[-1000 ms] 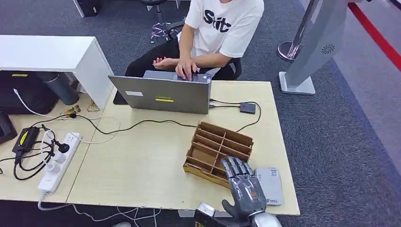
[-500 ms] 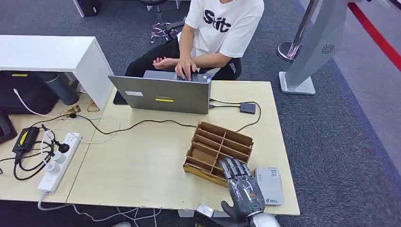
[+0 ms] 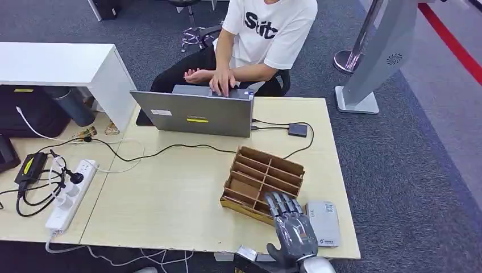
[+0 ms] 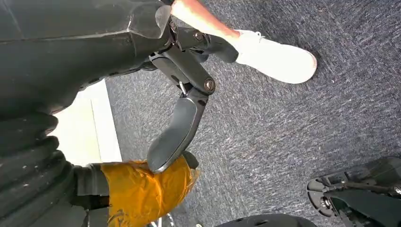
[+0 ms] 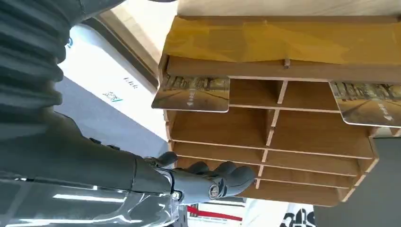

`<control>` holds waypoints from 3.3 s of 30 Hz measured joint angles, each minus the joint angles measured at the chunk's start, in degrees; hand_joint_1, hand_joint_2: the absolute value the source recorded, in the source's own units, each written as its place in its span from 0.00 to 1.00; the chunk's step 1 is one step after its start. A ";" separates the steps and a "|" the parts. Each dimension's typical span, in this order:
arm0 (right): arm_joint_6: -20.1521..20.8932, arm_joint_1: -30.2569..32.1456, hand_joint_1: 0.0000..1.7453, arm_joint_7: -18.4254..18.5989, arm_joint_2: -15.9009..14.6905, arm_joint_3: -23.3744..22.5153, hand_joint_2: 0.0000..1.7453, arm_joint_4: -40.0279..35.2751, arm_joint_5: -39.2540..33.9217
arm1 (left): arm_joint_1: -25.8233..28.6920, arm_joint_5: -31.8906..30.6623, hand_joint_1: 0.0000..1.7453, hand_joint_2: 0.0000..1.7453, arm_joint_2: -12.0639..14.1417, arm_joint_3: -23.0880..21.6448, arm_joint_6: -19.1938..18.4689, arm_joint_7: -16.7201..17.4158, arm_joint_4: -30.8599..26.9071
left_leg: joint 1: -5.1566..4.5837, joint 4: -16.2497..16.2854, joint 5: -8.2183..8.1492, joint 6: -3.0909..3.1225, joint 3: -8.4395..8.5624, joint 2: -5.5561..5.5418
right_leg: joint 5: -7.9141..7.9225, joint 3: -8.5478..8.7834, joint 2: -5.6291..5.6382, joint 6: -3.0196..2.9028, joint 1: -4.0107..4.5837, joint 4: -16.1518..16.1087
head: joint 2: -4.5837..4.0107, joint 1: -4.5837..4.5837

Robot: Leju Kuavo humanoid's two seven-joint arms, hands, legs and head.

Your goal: Pass the card to the sensor for recognition and then transmit it.

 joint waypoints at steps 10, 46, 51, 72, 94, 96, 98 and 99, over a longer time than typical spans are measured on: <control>0.00 -0.27 0.00 0.09 -0.02 0.00 1.00 0.88 0.00 | -0.02 0.00 0.00 1.00 0.02 -0.02 0.00 0.00 0.00 | 0.00 0.00 0.00 0.00 0.00 0.00 | 0.00 0.00 0.00 0.00 0.00 0.00 | 0.00 0.00; 7.60 -4.82 1.00 -5.31 6.45 -7.02 1.00 4.05 12.35 | -0.95 0.00 0.00 1.00 0.33 -1.20 -0.11 0.50 0.00 | -0.01 0.01 0.02 0.00 0.04 0.02 | 0.04 0.04 0.04 0.01 -0.01 0.00 | 0.00 0.00; 1.27 -3.29 1.00 -4.68 5.70 -8.00 1.00 4.98 13.34 | -0.71 0.00 0.00 1.00 0.42 -1.70 -0.07 0.48 0.00 | -0.01 0.01 0.01 0.00 0.02 0.07 | 0.05 0.03 0.10 0.02 -0.01 0.00 | 0.00 -0.02; -2.41 -4.51 1.00 -7.69 6.36 -10.75 1.00 -4.88 15.76 | -0.71 0.00 0.00 1.00 0.48 -1.70 -0.11 0.35 0.00 | -0.01 0.01 0.01 0.00 0.02 0.05 | 0.05 0.03 0.07 0.02 -0.01 0.00 | 0.00 0.00; 3.85 -18.87 1.00 -9.66 8.83 -10.32 1.00 -9.00 -0.82 | -0.64 0.00 0.00 1.00 0.90 -5.93 -0.92 1.40 0.04 | -0.01 0.01 0.14 -0.04 0.03 0.11 | 0.17 0.01 0.14 0.02 -0.01 0.04 | 0.00 0.00; 6.06 -24.23 1.00 -8.63 10.47 -11.46 1.00 -6.57 -3.02 | -0.70 0.00 0.00 1.00 1.09 -7.28 -1.25 1.55 0.09 | 0.00 0.01 0.22 -0.03 0.03 0.09 | 0.18 0.01 0.12 0.03 -0.01 0.05 | 0.00 0.00; 7.60 -28.73 1.00 -7.89 12.07 -13.12 1.00 -3.69 -5.70 | -0.70 0.00 0.00 1.00 1.24 -8.55 -1.42 1.86 0.18 | 0.00 0.01 0.25 -0.04 0.02 0.05 | 0.21 0.01 0.09 0.03 -0.01 0.05 | 0.00 0.00; 8.07 -30.65 1.00 -7.63 12.94 -14.01 1.00 -2.09 -6.82 | -0.69 0.00 0.00 1.00 1.33 -9.05 -1.49 1.99 0.22 | 0.00 0.01 0.27 -0.06 0.02 0.06 | 0.26 0.01 0.11 0.00 -0.01 0.06 | 0.00 0.00</control>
